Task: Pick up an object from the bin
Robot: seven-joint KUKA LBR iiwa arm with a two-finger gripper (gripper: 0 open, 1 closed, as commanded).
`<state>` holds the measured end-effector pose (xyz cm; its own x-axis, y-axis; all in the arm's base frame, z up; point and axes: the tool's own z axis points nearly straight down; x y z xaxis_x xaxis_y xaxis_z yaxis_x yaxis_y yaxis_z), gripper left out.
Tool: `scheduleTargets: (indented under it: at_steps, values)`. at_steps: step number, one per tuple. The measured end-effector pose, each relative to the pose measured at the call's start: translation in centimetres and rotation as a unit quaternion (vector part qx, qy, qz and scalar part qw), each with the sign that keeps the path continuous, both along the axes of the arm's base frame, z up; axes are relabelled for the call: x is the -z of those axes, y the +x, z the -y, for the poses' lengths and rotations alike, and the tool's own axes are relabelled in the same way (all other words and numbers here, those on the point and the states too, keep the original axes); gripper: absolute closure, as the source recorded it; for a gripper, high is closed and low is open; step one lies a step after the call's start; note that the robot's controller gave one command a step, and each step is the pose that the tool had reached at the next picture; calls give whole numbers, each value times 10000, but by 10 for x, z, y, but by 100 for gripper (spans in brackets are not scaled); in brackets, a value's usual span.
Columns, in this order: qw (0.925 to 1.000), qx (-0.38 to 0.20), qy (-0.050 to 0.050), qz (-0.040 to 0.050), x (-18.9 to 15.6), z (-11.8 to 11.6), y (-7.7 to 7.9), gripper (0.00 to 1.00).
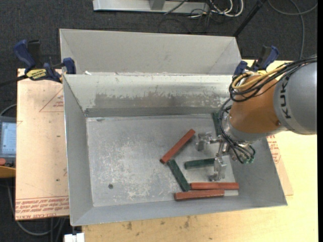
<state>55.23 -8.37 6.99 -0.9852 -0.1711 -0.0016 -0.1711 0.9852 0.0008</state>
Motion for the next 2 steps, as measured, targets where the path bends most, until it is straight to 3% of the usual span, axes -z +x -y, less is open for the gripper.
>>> scheduleTargets:
  at_steps: [1, 2]
  values:
    - [10000, -1, -2, -3, -1, 0, 0, 100]
    - [10000, 60, -9, 61, -235, -14, 33, 100]
